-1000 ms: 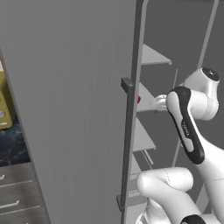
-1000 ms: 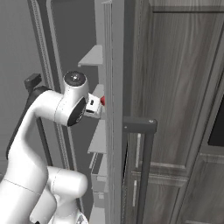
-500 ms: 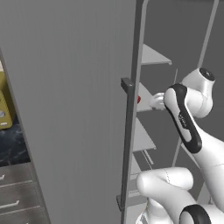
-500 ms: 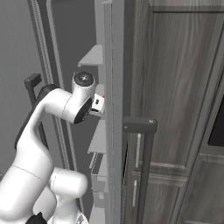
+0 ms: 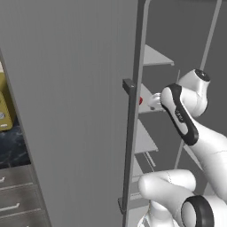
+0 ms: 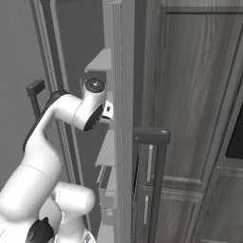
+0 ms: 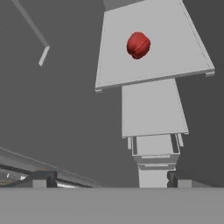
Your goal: Take the potato and bell pepper out of the freezer and place them in the tupperware container on the counter. Then put the tupperware containing the vegetables back in the freezer.
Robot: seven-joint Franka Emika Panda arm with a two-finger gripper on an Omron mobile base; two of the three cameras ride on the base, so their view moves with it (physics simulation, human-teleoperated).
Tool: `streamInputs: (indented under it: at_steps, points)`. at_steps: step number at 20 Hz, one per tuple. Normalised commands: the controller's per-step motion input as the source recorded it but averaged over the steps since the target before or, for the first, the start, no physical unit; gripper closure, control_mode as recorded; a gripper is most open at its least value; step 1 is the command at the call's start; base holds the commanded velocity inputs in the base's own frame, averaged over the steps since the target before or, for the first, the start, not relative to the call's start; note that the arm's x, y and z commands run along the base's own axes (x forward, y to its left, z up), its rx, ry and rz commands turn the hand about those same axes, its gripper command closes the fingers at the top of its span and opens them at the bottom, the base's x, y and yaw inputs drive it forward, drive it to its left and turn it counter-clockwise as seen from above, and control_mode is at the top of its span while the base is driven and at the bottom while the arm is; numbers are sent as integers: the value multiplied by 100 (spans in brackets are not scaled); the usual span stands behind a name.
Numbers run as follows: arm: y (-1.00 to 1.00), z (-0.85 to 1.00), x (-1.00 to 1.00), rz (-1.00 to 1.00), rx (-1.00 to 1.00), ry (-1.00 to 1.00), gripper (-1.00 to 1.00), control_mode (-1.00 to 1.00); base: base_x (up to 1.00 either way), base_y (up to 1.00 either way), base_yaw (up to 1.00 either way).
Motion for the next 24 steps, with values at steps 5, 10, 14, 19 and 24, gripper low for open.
streamInputs:
  at_steps: [5,10,14,19,24]
  points:
    - [0,-7,33,0,0,4,-100,-100,0,0,0]
    - [0,-9,36,0,0,3,-100,-100,0,0,0]
    - [-4,-16,39,0,0,1,-100,-100,0,0,0]
    - [-16,-24,45,0,0,0,-100,-100,0,0,0]
    - [-5,-25,44,0,0,0,-100,-100,0,0,0]
